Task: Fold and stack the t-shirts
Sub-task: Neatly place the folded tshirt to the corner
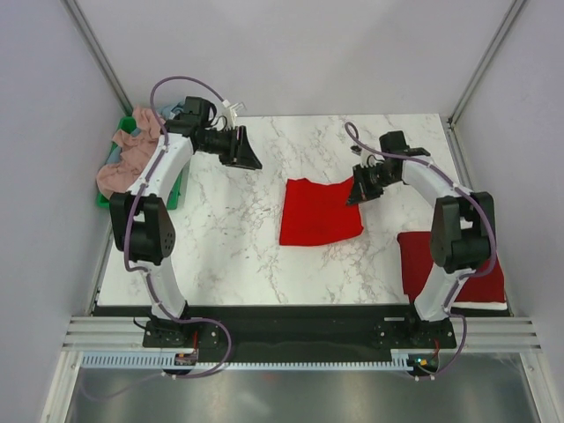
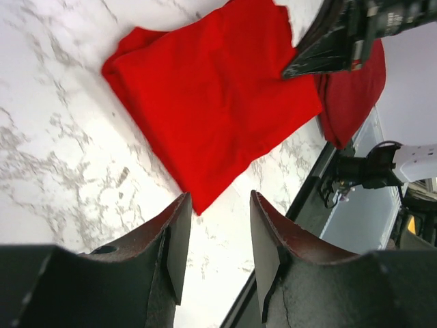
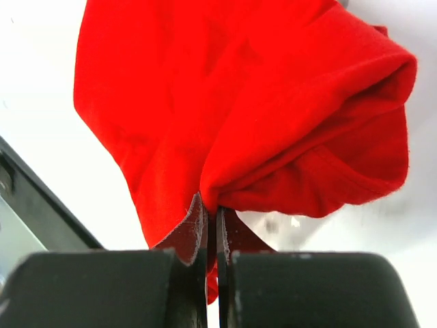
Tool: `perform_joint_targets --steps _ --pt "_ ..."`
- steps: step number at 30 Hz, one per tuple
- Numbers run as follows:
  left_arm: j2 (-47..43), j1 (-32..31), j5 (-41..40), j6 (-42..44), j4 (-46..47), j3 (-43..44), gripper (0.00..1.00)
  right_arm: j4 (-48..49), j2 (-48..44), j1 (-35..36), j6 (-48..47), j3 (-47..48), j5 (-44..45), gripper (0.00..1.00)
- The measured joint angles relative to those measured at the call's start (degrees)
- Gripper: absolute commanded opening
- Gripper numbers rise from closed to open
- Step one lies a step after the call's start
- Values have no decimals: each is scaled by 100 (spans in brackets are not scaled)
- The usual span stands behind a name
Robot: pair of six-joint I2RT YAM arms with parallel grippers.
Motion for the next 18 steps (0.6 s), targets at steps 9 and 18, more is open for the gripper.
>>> perform_joint_targets --steps 9,18 --pt "-518 -17 -273 181 -278 -669 47 -1325 -1797 -26 -922 -1158 485 0" --pt "-1016 -17 -415 221 -267 -721 47 -2107 -3112 -304 -1261 -1316 999 0"
